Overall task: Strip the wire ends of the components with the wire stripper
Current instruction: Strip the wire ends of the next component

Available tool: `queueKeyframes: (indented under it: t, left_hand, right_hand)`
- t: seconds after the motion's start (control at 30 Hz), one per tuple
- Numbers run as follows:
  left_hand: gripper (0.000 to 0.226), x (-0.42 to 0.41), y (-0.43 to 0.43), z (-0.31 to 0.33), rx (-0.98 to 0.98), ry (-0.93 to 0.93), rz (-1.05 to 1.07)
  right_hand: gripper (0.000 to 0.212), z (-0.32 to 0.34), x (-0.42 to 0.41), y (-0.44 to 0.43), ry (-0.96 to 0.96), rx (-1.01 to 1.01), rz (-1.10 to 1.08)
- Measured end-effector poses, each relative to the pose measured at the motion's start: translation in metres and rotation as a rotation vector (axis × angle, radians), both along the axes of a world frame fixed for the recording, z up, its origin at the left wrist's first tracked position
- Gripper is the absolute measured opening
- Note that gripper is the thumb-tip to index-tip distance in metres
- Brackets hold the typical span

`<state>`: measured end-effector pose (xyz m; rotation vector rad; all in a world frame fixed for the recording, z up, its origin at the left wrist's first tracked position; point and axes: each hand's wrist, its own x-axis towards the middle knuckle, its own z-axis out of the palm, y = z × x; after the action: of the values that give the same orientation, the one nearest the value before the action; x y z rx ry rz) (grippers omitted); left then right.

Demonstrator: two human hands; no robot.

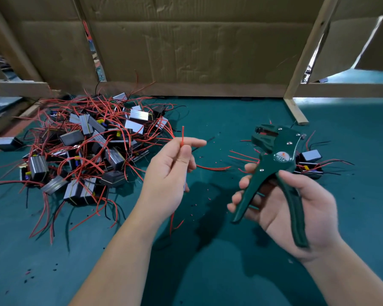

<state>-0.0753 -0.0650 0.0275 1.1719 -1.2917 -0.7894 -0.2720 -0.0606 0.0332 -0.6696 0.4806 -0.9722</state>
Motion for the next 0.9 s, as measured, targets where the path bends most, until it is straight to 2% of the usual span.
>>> queueKeyframes:
  t: [0.2, 0.37, 0.47, 0.57, 0.73, 0.9]
  left_hand:
    - [0.031, 0.0, 0.003, -0.003, -0.014, -0.282, 0.017]
    - [0.033, 0.002, 0.003, -0.002, -0.019, -0.367, 0.062]
    - [0.035, 0.007, 0.002, -0.005, -0.082, -0.592, 0.123]
    - [0.044, 0.008, 0.003, -0.004, -0.121, -0.737, 0.191]
    - [0.048, 0.009, 0.003, -0.001, -0.15, -0.819, 0.261]
    - [0.036, 0.008, 0.001, -0.002, -0.152, -0.851, 0.255]
  right_hand:
    - [0.055, 0.001, -0.006, 0.003, 0.015, -0.04, 0.341]
    - [0.055, -0.004, -0.002, 0.006, 0.075, -0.022, 0.441]
    - [0.055, -0.004, 0.0, 0.006, 0.078, -0.011, 0.468]
    - [0.053, -0.004, 0.001, 0.006, 0.094, -0.016, 0.475]
    - [0.046, -0.004, 0.002, 0.007, 0.189, -0.023, 0.405]
    - [0.045, -0.002, 0.006, 0.01, 0.294, 0.012, 0.278]
